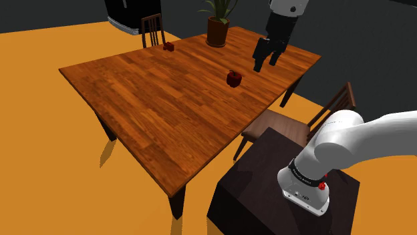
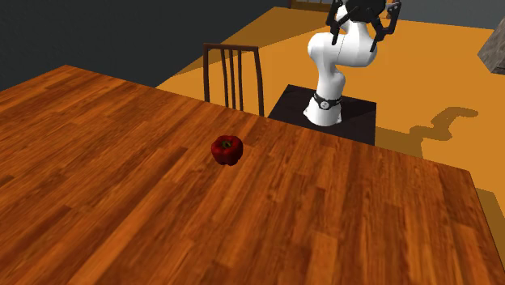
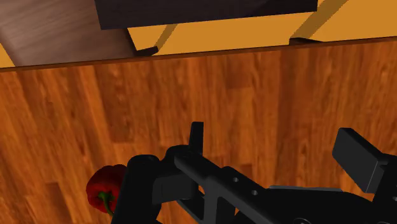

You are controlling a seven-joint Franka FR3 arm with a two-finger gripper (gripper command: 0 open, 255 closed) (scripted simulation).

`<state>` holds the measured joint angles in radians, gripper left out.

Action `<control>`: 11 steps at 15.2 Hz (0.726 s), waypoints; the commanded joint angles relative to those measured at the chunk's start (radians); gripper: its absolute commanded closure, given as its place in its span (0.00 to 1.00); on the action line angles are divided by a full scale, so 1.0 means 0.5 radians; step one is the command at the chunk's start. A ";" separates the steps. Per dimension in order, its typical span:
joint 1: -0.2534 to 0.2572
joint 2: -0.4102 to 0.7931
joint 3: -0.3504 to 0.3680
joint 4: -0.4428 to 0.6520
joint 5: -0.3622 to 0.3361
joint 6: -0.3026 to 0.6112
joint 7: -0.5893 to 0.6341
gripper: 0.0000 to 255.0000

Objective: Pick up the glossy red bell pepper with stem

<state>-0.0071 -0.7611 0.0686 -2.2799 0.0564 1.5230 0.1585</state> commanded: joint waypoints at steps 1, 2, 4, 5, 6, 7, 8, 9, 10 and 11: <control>0.000 0.000 0.000 0.000 0.000 0.000 0.000 0.00; -0.024 0.056 -0.004 0.000 -0.002 0.053 0.031 0.00; -0.070 0.170 -0.012 0.005 -0.005 0.155 0.093 0.00; -0.093 0.228 -0.017 0.011 -0.007 0.204 0.124 0.00; -0.116 0.287 -0.022 0.019 -0.009 0.253 0.155 0.00; -0.138 0.346 -0.028 0.028 -0.011 0.300 0.185 0.00; -0.161 0.406 -0.034 0.039 -0.013 0.345 0.215 0.00; -0.182 0.467 -0.042 0.052 -0.015 0.390 0.246 0.00; -0.203 0.527 -0.049 0.066 -0.017 0.433 0.276 0.00; -0.223 0.588 -0.058 0.082 -0.019 0.475 0.306 0.00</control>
<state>-0.1098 -0.4961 0.0401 -2.2506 0.0461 1.7433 0.2901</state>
